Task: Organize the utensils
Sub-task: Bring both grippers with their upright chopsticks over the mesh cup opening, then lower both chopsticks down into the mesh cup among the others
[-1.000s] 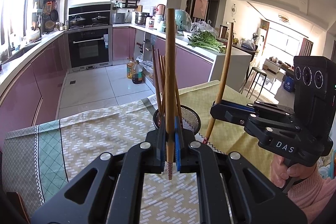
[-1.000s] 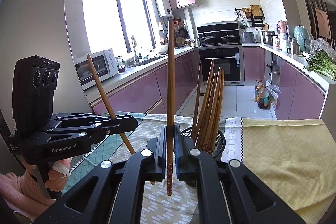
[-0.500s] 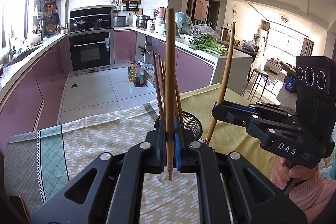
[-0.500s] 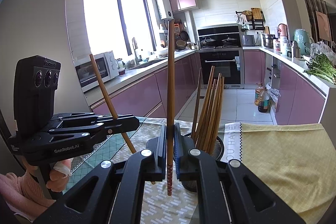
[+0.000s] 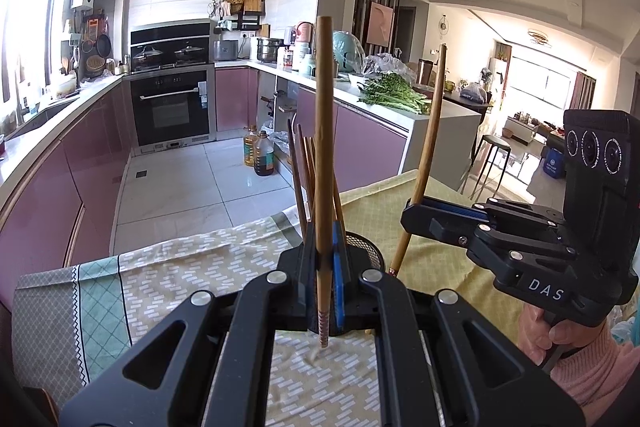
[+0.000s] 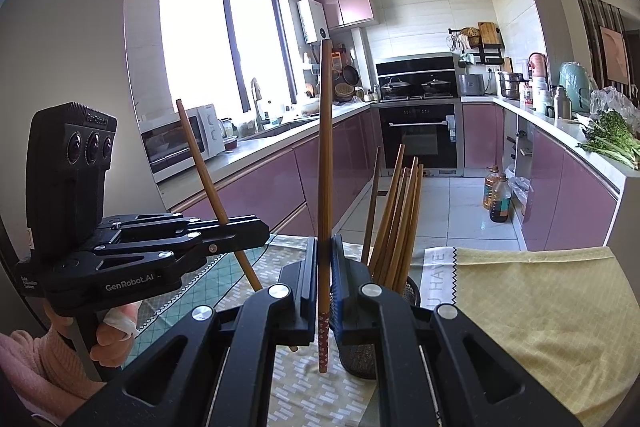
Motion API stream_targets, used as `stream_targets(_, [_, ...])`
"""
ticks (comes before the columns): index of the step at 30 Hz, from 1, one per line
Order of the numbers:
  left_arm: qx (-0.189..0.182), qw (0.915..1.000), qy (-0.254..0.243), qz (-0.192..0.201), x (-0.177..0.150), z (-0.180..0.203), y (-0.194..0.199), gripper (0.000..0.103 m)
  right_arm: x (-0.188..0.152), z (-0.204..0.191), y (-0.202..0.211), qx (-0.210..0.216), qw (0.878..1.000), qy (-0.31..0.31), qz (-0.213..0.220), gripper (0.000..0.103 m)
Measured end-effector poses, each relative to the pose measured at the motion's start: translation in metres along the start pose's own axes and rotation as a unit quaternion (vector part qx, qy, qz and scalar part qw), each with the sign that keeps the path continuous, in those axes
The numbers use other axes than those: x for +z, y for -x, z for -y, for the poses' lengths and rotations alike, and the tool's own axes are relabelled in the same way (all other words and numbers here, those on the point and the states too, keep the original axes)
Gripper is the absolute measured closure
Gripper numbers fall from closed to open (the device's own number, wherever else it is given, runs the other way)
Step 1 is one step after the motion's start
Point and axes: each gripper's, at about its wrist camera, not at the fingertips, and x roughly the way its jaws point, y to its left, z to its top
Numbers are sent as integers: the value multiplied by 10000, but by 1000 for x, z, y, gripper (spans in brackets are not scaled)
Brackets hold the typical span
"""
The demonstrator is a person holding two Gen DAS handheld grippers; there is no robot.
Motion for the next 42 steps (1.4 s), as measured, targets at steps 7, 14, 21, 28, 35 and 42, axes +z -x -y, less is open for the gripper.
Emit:
stream_targets(7, [-42, 9999, -66, 141, 8, 1, 3, 96, 5, -1, -2, -17, 10000, 18, 69, 97])
stream_targets(14, [-115, 9995, -91, 276, 15, 4, 4, 96, 12, -1, -2, -33, 9998, 51, 172, 97])
stream_targets(21, [-137, 9991, -148, 381, 18, 8, 5, 96, 19, 0, -5, -54, 9996, 72, 252, 97])
stream_targets(28, [-164, 9990, -193, 374, 19, 11, -2, 96, 18, 2, -10, -41, 9997, 14, 251, 97])
stream_targets(35, [-150, 9996, -158, 182, 16, 7, -12, 96, 17, 8, -11, -26, 9997, -53, 232, 97])
stream_targets(42, [-182, 9995, -249, -5, 7, 7, -17, 95, 20, 8, -11, -52, 9997, -40, 224, 97])
